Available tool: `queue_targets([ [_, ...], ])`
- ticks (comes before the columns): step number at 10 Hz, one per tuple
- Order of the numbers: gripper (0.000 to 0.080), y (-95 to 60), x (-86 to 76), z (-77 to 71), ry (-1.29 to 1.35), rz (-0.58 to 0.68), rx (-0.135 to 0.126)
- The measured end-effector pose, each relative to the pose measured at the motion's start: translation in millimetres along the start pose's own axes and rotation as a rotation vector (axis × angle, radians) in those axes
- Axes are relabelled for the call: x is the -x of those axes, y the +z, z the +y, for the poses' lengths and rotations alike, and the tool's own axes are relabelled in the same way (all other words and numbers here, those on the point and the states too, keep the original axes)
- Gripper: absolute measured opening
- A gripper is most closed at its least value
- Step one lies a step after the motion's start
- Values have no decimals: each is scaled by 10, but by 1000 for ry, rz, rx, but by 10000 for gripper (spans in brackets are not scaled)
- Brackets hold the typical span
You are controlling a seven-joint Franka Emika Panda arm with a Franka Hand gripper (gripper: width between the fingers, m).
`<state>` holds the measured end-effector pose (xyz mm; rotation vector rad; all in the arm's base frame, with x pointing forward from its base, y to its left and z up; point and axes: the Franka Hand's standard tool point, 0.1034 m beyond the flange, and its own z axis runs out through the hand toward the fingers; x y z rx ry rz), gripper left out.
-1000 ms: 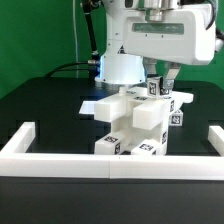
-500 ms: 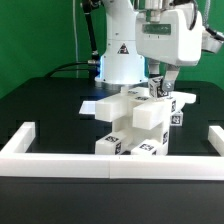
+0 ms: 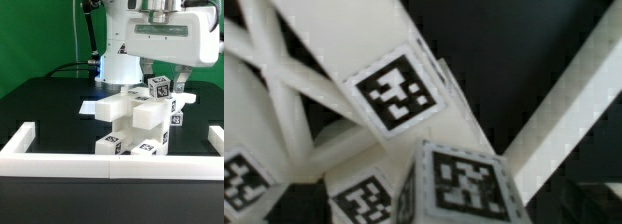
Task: Assemble chair
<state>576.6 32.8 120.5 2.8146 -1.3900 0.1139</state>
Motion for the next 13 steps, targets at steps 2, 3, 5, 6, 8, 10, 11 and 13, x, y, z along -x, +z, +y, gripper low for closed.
queue_targets([
  [2,649,-2,-12,4,-170,0,0],
  [3,649,-4,-22,8,-265,1,-1],
  [5,649,-4,-26,10,-384,1,0],
  [6,649,-4,-21,9,-431,0,1],
  [8,649,2,-26,31,-507,-9,5],
  [10,649,-20,-48,54,-528,-35,14],
  [11,649,-35,-52,121,-531,-105,43],
  [13,649,-65,-86,182,-520,-215,96],
])
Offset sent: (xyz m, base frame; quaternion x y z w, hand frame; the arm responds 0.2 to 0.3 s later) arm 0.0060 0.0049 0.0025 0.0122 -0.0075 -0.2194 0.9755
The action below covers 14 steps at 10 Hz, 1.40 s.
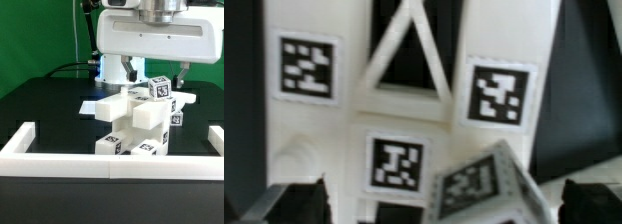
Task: Assemble chair
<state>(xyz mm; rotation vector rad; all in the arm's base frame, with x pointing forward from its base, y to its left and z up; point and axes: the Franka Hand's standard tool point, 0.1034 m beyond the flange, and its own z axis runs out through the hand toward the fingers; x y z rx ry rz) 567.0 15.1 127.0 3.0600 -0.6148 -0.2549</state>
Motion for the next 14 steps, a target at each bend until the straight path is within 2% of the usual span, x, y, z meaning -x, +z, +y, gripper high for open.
queue_targets([
  [1,649,-19,-39,-92,-14,36,-10],
  [2,649,-33,-7,-170,-20,40,-15],
  [3,649,-33,1,-192,-14,40,-16],
  [6,649,-32,-4,-180,-13,40,-15],
  [8,649,-44,-8,-235,-124,82,-27],
  [14,649,-58,-62,-189,-203,101,-25],
])
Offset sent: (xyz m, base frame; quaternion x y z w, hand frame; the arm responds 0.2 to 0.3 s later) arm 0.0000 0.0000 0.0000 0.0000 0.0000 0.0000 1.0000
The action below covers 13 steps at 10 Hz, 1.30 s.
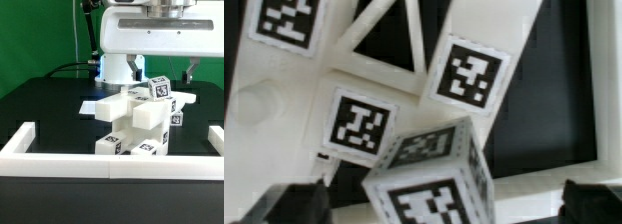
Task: Assemble chair
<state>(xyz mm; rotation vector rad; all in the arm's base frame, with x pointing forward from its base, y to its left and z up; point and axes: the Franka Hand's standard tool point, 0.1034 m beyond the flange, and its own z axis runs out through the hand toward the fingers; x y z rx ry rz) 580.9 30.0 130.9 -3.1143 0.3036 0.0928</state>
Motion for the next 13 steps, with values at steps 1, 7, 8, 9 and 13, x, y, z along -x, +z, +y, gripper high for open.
queue_targets([
  [1,649,-1,-11,-6,-1,1,1],
  [7,649,19,-18,3,1,4,4],
  [8,649,17,-39,15,-44,15,4],
  [9,649,17,-42,23,-69,16,3],
  [13,637,16,-76,40,-62,37,6],
])
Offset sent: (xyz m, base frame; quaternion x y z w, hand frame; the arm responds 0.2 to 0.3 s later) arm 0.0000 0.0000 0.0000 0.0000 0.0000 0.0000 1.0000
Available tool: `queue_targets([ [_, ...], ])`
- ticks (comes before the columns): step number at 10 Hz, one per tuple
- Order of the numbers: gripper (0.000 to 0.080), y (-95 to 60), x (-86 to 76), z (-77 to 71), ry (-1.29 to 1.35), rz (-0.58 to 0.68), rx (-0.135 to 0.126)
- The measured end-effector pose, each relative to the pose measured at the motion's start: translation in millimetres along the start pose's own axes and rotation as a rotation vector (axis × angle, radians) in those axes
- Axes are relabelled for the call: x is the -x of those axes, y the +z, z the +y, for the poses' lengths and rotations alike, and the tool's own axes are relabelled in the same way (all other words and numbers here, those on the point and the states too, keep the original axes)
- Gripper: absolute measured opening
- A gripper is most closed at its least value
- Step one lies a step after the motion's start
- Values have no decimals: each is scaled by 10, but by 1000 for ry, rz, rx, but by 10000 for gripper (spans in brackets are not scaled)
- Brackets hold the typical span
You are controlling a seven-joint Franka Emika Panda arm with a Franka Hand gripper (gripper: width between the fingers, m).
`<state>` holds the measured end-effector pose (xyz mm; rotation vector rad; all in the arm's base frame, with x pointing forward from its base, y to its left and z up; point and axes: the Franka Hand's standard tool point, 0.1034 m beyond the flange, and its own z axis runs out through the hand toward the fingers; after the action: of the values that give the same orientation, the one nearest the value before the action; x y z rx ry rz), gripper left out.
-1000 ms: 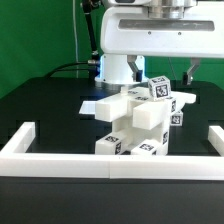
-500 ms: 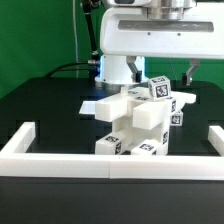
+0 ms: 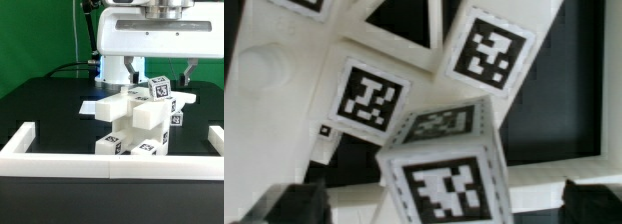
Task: Assemble chair
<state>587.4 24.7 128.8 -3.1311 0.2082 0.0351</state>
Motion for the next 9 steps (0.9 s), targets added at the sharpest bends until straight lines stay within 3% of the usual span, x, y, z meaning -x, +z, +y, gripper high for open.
queue_targets([
  [1,637,0,-1,3,1,0,0],
  [3,288,-1,-3,6,1,1,0],
  [9,286,-2,-6,10,119,2,-1],
])
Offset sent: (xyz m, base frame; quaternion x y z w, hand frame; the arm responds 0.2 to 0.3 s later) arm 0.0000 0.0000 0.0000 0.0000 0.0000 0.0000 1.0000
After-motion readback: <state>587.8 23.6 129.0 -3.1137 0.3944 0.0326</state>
